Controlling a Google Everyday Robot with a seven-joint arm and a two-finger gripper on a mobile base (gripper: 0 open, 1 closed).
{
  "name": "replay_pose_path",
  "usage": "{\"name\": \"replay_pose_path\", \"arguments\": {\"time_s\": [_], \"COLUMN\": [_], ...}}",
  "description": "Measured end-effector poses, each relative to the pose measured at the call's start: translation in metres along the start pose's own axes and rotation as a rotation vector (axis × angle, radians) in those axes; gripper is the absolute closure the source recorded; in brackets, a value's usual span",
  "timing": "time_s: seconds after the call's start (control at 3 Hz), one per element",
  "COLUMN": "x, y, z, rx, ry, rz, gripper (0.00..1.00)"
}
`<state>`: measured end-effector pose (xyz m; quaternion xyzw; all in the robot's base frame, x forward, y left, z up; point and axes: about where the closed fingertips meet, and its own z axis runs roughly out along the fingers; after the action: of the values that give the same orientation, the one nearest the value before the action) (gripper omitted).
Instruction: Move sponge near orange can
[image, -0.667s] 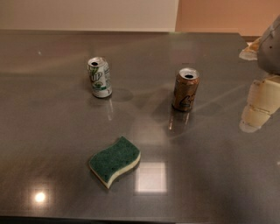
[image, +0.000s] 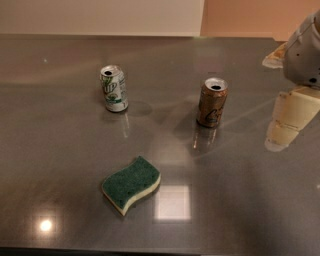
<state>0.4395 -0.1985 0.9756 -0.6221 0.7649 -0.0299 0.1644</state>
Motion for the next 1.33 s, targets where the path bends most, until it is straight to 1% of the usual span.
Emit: {"name": "replay_pose_path", "arguments": {"time_s": [0.33,0.67,1.0,1.33], "x": [-0.033,-0.071,-0.107,-0.133], "y": [0.006,0.020,0.039,0.056], "z": [0.012,0.031,0.052,0.077], "rx": [-0.020,-0.057,-0.096,-0.132], "ry": [-0.031,-0.053,-0.058,-0.046], "rz": [-0.069,-0.152,-0.244,-0.323], "gripper": [0.00,0.00,0.00,0.00]}}
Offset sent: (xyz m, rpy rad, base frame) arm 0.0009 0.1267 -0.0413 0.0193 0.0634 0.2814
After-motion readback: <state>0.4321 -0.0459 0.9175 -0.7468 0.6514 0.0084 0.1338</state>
